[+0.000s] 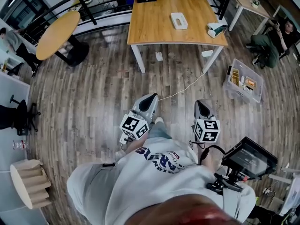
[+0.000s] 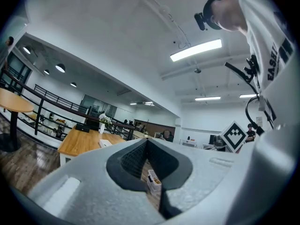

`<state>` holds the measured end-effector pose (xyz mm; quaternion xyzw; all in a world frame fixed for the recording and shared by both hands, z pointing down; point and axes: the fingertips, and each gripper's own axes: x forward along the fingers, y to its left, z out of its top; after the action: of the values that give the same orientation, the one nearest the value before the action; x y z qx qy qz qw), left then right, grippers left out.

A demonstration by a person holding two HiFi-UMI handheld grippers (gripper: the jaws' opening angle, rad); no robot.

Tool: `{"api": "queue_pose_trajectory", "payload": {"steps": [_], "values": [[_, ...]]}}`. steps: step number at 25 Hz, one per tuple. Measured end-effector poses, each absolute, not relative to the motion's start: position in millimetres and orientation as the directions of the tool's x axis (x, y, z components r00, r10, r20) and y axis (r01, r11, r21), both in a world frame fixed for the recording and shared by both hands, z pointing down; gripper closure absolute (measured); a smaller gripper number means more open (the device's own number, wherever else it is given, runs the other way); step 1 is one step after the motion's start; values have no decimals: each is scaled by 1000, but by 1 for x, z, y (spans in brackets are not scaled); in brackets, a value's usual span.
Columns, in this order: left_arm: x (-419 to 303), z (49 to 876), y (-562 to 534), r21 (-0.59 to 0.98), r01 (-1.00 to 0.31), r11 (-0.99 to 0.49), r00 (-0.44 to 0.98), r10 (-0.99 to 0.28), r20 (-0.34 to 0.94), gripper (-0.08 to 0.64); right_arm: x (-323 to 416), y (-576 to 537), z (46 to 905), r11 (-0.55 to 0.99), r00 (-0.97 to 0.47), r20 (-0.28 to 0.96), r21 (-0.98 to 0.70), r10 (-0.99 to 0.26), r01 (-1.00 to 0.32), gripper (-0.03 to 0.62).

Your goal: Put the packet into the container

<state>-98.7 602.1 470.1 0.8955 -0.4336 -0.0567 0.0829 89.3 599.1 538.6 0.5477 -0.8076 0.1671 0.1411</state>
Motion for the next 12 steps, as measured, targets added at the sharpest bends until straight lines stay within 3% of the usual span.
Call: {"api": "queue_pose_trajectory", "payload": {"steps": [12], "values": [[-120, 449, 494, 188, -751, -632, 631, -772, -74, 563, 77, 503, 515, 316, -321, 409, -82, -854, -945, 583]]}}
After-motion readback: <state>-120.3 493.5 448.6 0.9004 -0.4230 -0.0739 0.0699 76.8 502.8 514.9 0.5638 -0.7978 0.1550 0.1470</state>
